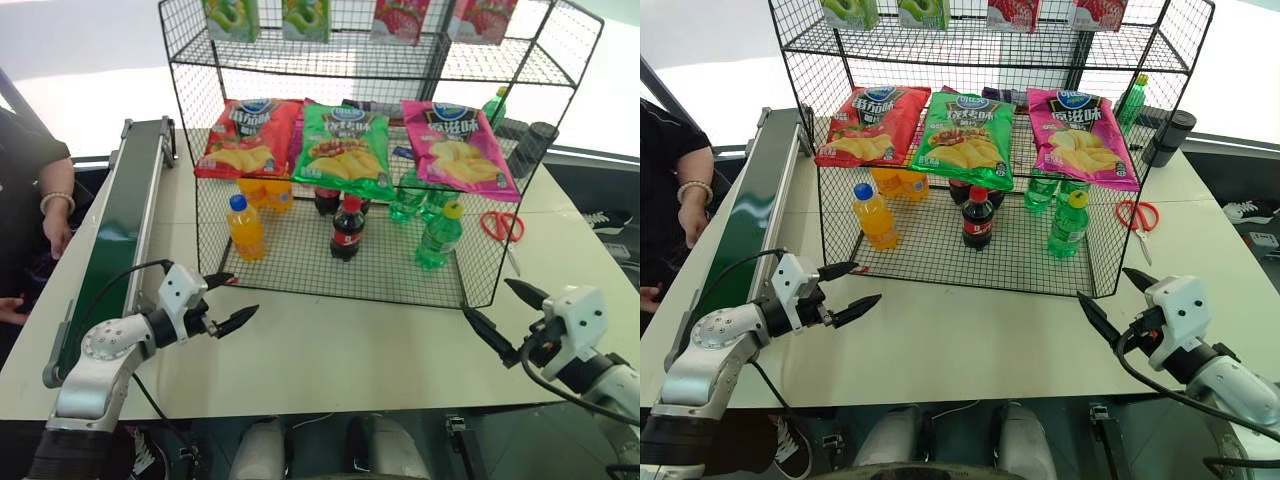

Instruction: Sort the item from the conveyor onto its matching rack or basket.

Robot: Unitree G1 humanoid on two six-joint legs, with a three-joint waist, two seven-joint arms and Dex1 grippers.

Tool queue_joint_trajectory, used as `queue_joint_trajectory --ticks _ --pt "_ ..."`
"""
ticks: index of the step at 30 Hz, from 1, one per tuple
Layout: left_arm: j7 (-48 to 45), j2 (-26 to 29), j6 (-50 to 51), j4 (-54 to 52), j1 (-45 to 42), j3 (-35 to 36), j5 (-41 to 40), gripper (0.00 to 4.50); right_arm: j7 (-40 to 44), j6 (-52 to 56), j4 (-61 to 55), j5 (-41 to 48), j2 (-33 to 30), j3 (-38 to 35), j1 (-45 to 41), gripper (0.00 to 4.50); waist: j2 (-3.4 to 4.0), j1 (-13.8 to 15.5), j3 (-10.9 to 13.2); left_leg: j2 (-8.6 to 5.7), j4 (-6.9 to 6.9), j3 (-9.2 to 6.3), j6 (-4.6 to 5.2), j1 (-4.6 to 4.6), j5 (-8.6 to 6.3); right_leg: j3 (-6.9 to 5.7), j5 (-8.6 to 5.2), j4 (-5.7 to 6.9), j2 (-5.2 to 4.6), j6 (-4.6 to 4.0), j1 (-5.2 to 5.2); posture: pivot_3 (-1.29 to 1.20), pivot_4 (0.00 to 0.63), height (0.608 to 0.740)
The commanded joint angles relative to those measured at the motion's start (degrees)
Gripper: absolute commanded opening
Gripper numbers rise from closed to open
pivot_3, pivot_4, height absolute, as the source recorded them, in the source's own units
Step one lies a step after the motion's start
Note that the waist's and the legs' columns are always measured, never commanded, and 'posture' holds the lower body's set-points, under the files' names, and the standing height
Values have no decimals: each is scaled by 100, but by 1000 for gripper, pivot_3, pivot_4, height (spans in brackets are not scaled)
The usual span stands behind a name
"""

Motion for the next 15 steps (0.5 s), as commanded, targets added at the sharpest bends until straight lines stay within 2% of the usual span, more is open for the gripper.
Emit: queue_joint_trajectory --ticks 1,15 --pt "-23 99 -105 -237 29 187 -61 4500 5 -71 -222 -14 60 -30 65 4483 0 1 0 0 0 0 0 0 0 0 0 0 0 0 0 0 150 734" --pt "85 85 -71 -116 -111 150 -8 4500 171 -439 145 -202 203 -6 161 4483 -2 2 -1 0 0 0 0 0 0 0 0 0 0 0 0 0 150 734"
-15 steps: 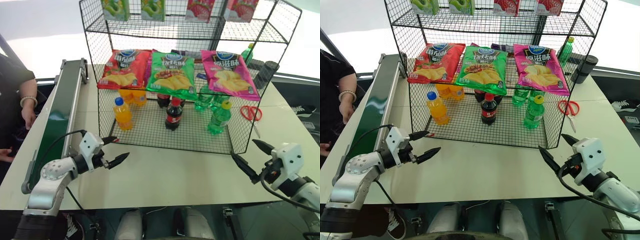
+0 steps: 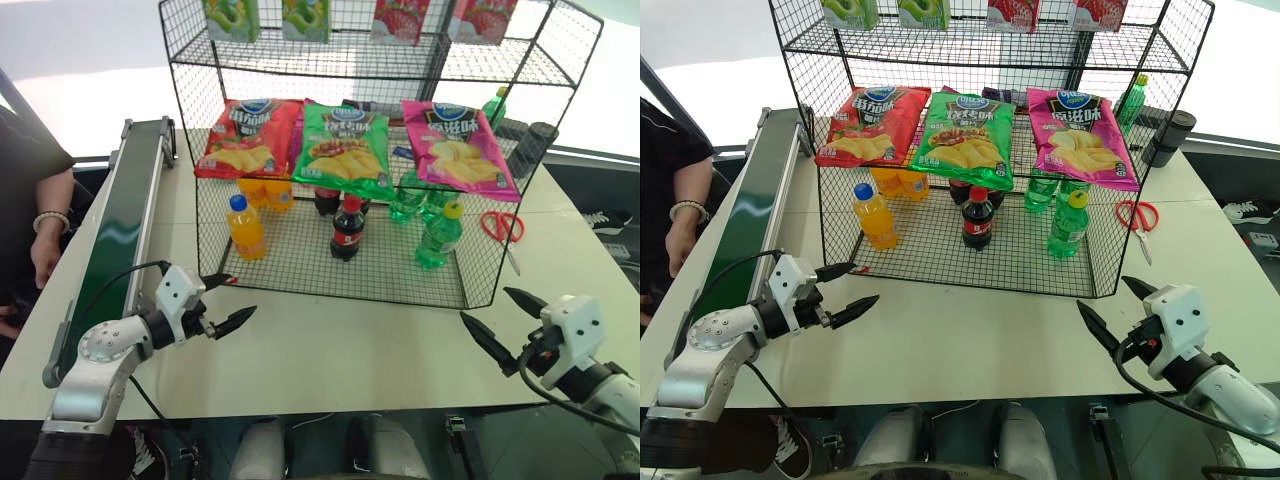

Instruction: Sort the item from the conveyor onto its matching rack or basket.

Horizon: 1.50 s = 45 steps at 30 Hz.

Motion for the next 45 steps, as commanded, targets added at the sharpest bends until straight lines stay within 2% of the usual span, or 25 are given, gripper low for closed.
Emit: queue_joint_trajectory --ticks 1,34,45 --pt "35 32 -79 -72 -122 109 -6 4500 83 -275 130 -53 82 -43 -2 4483 0 1 0 0 0 0 0 0 0 0 0 0 0 0 0 0 150 734" --pt "139 -120 -16 -149 -57 31 1 4500 621 -1519 1504 -319 197 175 -279 4483 -3 -1 -3 0 0 3 0 6 0 2 0 3 0 0 3 0 150 734" --pt "187 -183 -78 -88 -147 -21 35 4500 547 -1446 1458 -357 172 354 -553 4483 -3 -1 -3 0 0 3 0 9 0 2 0 3 0 0 5 0 150 734"
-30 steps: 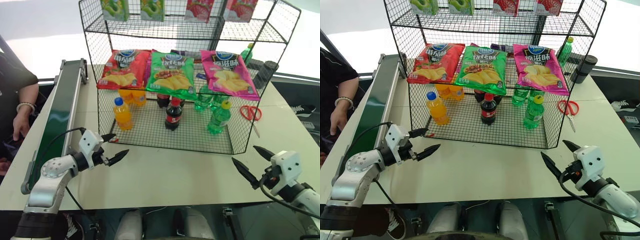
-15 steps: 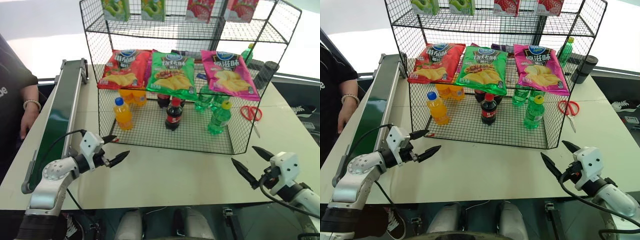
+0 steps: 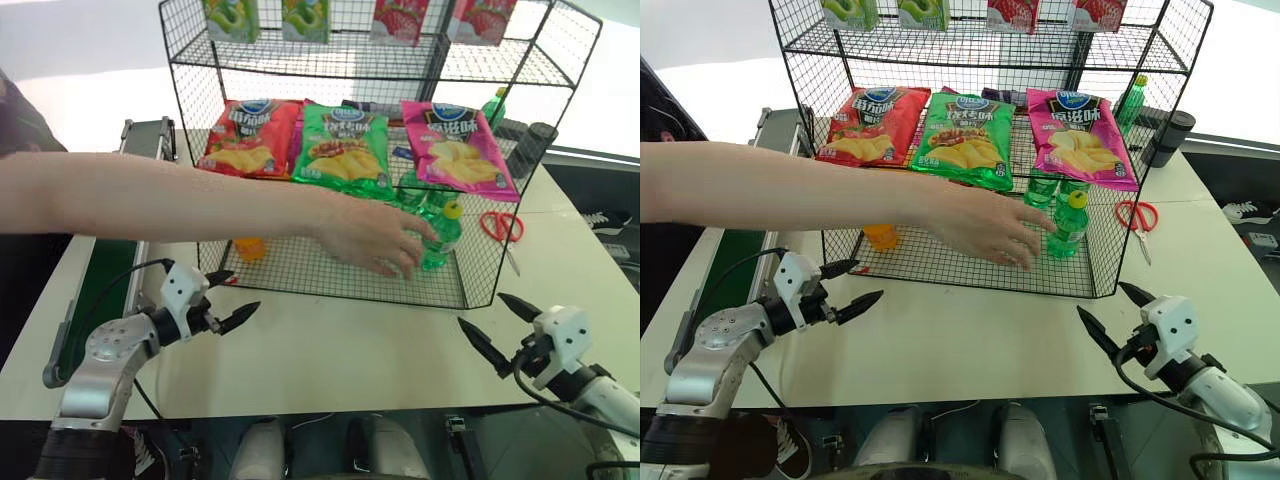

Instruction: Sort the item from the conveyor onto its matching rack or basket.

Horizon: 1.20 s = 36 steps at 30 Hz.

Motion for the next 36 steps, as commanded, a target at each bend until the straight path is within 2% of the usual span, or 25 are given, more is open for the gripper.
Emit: queue_joint_trajectory --ticks 1,36 --pt "42 -16 -94 -143 -29 34 18 4500 -22 -26 -107 42 -23 -8 -136 4483 0 0 0 0 0 0 0 0 0 0 0 0 0 0 0 0 150 734" --pt "148 -230 -174 -21 -187 -21 125 4500 -378 504 -539 13 -41 219 -609 4483 0 0 0 0 0 2 0 6 0 1 0 2 0 0 4 0 150 734"
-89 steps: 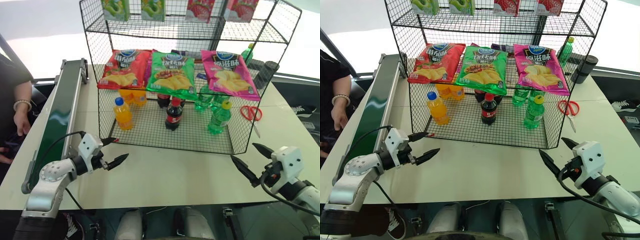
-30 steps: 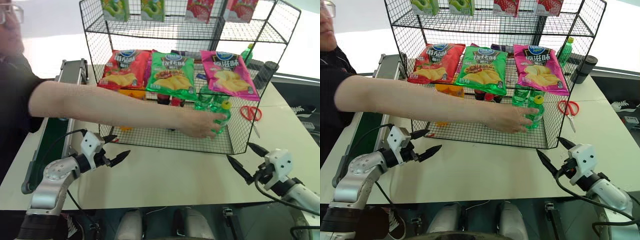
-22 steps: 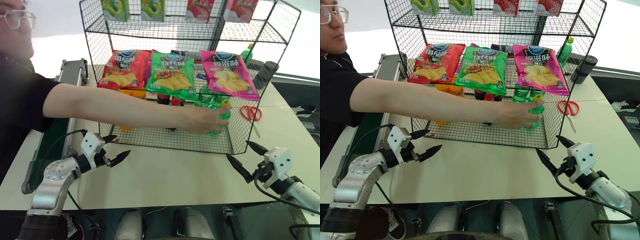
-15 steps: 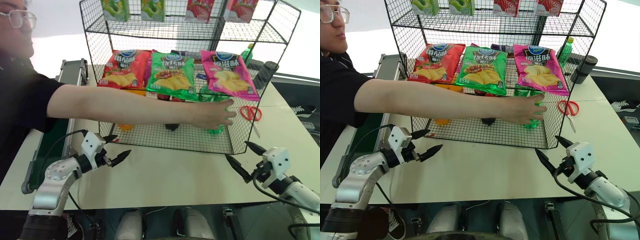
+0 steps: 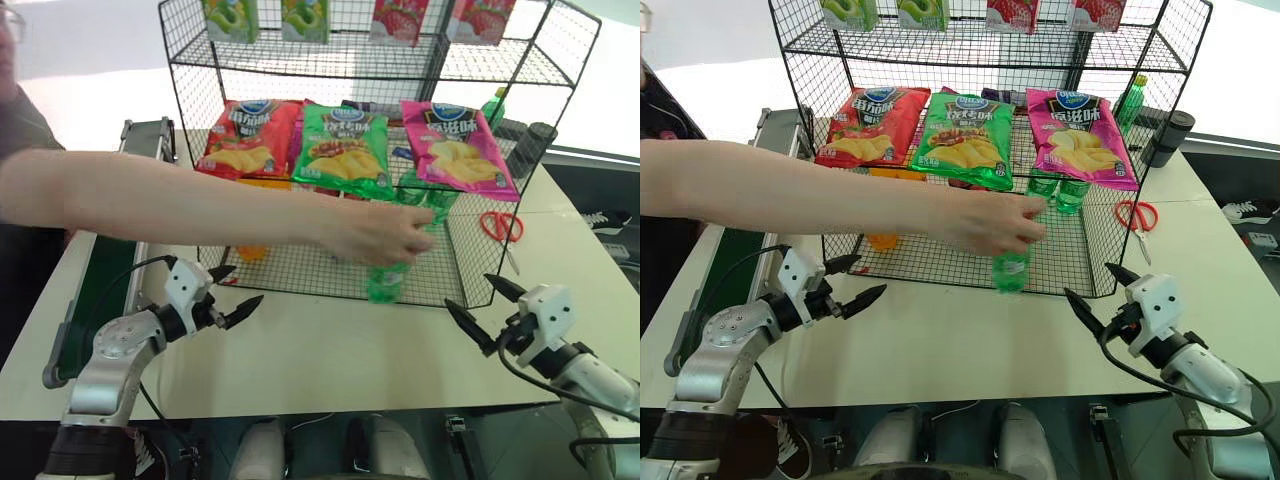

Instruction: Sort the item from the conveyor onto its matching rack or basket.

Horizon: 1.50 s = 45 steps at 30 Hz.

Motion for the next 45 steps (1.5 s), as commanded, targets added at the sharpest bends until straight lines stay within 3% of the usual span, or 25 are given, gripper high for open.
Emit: queue_joint_trajectory --ticks 1,24,36,41,45 --pt "-9 1 -132 -74 -44 4 7 4500 -62 52 -280 66 -41 -65 -54 4483 0 2 0 0 0 0 0 0 0 0 0 0 0 0 0 0 150 734" --pt "283 53 132 -697 591 417 -222 4500 103 538 -478 175 -147 190 -485 4483 0 -2 0 1 -1 0 0 1 0 1 0 0 -1 0 0 0 150 734" --pt "1757 -451 883 -1035 966 2315 -1260 4500 554 563 -30 163 11 1145 -1598 4483 -2 -11 0 2 -1 -1 0 2 0 1 0 2 0 0 -1 0 150 734" --pt "2596 -603 510 -365 716 2945 -934 4500 582 668 -209 155 297 1797 -1865 4483 -10 2 -4 0 1 -2 0 3 0 -1 0 2 -2 0 2 0 150 734" --pt "2876 -651 76 148 501 3055 -695 4500 629 583 -326 -26 488 2368 -1822 4483 -15 -3 -7 0 0 -2 0 3 0 -1 0 1 -1 0 1 0 150 734"
